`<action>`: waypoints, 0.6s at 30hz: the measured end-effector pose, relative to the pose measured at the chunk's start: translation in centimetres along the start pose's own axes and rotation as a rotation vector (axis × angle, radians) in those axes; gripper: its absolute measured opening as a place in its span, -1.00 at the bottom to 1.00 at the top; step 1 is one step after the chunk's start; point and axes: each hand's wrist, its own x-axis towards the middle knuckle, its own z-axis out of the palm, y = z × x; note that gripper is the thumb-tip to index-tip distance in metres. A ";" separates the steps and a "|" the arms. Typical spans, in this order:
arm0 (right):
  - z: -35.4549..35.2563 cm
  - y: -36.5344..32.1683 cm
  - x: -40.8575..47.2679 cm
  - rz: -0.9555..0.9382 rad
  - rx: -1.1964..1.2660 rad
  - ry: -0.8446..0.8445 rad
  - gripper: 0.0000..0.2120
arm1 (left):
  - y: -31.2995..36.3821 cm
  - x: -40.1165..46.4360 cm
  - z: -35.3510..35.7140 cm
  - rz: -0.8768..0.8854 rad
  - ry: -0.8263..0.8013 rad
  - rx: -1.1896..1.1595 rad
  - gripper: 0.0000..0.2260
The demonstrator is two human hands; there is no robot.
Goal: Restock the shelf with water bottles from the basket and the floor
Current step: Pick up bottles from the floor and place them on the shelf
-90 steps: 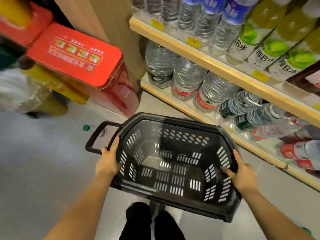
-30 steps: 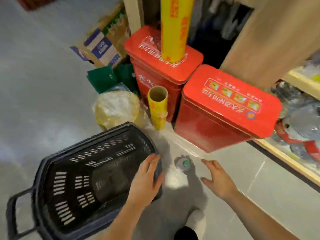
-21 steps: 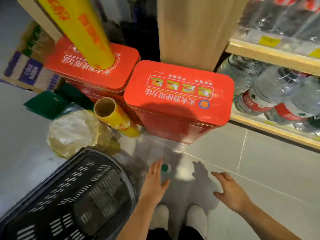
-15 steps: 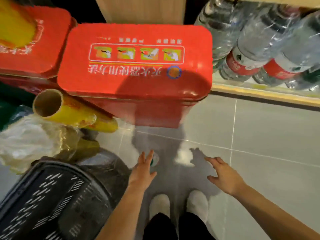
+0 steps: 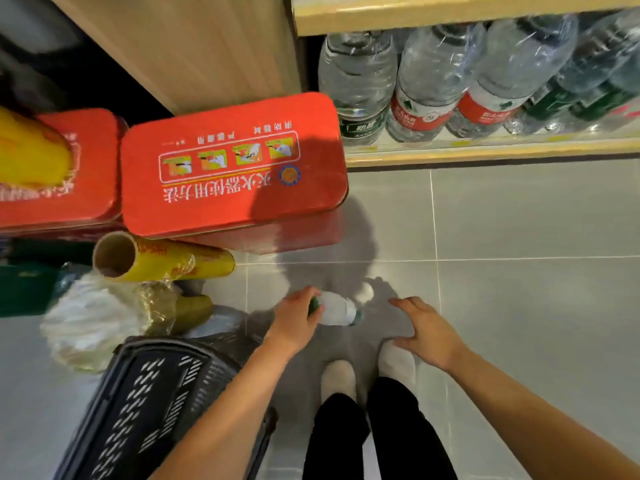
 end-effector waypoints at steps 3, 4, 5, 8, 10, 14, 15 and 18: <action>-2.1 -3.3 -3.1 -0.004 0.061 0.022 -0.17 | 5.4 -3.2 -4.4 0.125 -0.078 -0.093 -0.77; -2.7 -3.7 -3.7 0.000 0.087 0.055 -0.16 | 7.0 -3.9 -5.6 0.159 -0.110 -0.115 -0.77; -3.2 -3.9 -4.2 0.004 0.109 0.092 -0.18 | 8.5 -4.3 -6.7 0.186 -0.134 -0.132 -0.78; -4.9 -3.9 -5.8 0.022 0.183 0.183 -0.34 | 11.7 -4.5 -8.8 0.250 -0.137 -0.142 -0.81; -5.7 -4.0 -7.0 0.029 0.227 0.244 -0.38 | 13.1 -4.0 -9.3 0.282 -0.082 -0.171 -0.81; -6.8 -4.7 -8.9 0.032 0.347 0.329 -0.42 | 15.9 -3.7 -8.7 0.194 0.049 -0.346 -0.55; -7.1 -5.1 -9.4 0.050 0.376 0.334 -0.44 | 16.5 -3.7 -8.1 0.141 0.034 -0.395 -0.49; -7.9 -5.9 -10.9 0.099 0.446 0.329 -0.53 | 18.5 -3.7 -5.4 0.098 -0.060 -0.523 -0.47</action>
